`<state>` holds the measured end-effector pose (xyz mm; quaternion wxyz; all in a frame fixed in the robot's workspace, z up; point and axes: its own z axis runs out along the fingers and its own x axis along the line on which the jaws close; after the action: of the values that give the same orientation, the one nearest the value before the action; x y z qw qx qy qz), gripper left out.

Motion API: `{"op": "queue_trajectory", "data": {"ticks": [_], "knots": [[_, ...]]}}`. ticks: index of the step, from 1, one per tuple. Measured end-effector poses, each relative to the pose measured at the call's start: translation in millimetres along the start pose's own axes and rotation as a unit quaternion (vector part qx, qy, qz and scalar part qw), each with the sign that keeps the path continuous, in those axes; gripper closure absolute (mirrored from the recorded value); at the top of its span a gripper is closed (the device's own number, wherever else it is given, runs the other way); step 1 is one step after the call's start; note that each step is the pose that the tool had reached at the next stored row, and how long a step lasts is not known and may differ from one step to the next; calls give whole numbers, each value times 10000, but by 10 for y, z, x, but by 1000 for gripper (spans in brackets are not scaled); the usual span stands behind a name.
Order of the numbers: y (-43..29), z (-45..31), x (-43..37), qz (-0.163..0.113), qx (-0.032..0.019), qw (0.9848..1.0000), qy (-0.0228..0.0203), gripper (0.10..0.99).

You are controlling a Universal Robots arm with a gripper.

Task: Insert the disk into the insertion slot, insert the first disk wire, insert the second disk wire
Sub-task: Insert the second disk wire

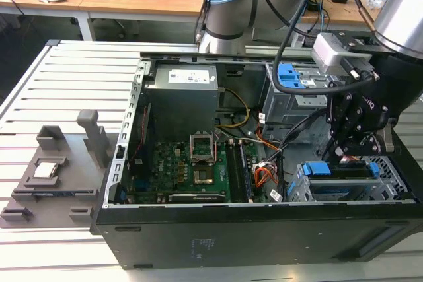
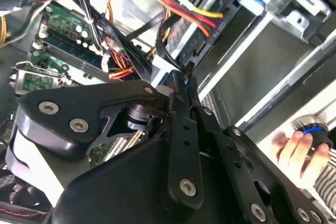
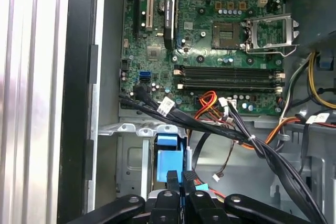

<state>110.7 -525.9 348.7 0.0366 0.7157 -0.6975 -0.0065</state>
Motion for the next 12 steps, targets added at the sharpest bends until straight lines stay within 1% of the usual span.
{"op": "queue_trajectory", "data": {"ticks": [2,4,10,12], "knots": [[-23,7,7,-2,-16,10000,-13,945],[-34,13,13,-2,-26,10000,-14,945],[-131,34,22,-4,-69,10000,-15,945],[-149,37,24,-4,-75,10000,-15,945]]}}
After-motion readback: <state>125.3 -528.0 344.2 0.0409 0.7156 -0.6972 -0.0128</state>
